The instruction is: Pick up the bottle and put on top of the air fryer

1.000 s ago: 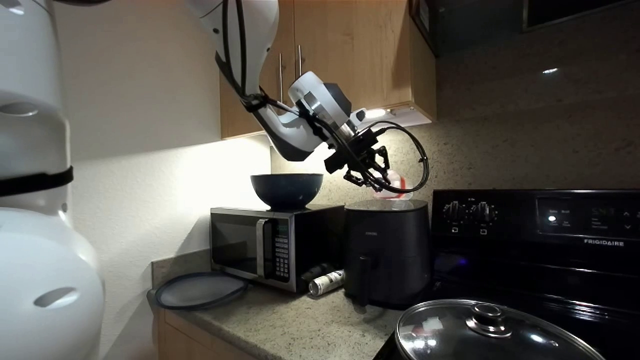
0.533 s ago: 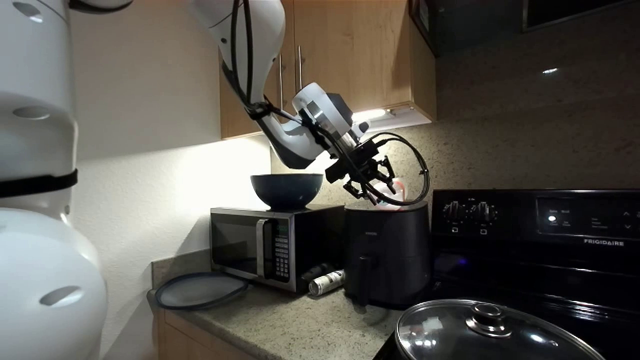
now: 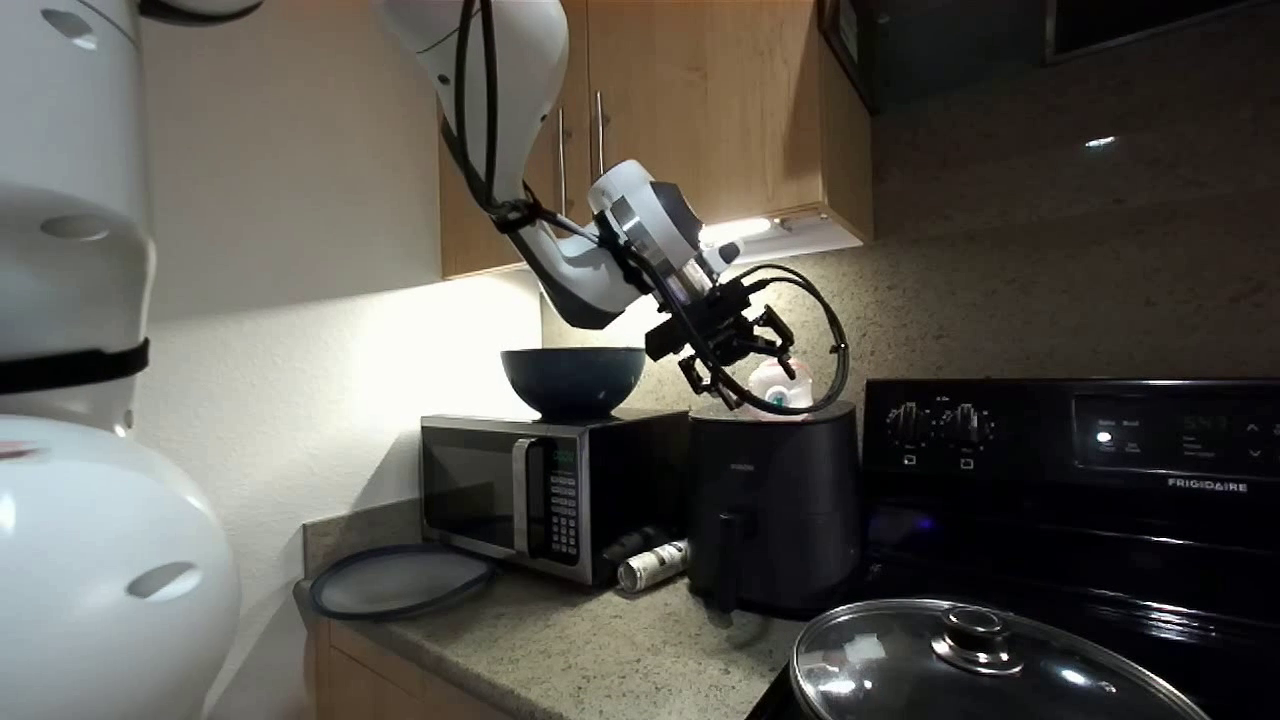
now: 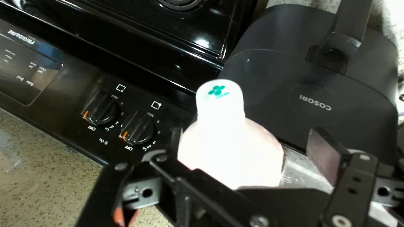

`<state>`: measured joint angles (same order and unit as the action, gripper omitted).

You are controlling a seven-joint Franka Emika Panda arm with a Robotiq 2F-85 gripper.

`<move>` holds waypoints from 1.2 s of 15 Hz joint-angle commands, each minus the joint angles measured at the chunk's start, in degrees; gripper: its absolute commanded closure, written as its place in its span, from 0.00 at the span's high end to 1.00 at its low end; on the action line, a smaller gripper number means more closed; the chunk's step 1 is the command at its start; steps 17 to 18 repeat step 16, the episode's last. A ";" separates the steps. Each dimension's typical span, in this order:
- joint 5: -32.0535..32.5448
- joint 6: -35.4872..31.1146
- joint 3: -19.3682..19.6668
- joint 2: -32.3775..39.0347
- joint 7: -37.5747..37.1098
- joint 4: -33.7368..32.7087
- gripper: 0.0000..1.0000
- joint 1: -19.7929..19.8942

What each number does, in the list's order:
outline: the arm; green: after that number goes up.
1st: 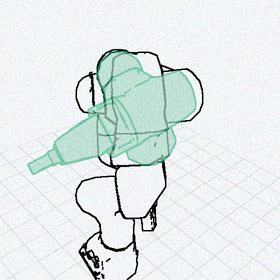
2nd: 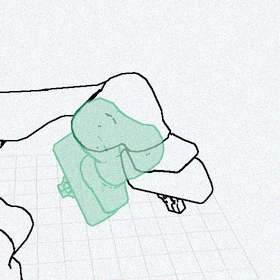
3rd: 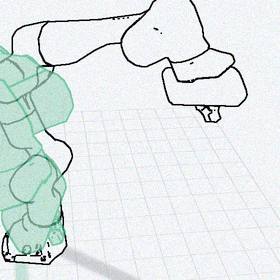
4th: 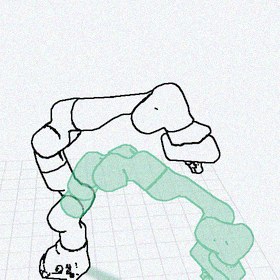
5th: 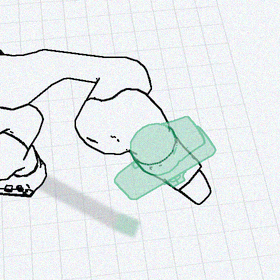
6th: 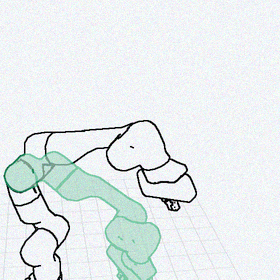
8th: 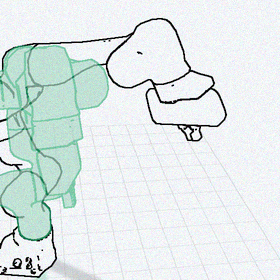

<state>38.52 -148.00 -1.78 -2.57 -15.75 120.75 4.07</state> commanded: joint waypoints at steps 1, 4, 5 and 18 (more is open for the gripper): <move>-6.19 7.02 -0.87 -4.03 1.65 0.39 1.00 -2.97; -9.79 13.29 -2.19 -7.19 1.80 0.96 1.00 -4.85; -12.01 15.55 -2.57 -8.44 2.28 1.24 1.00 -5.46; -12.44 17.23 -3.53 -8.45 0.39 0.22 1.00 -5.44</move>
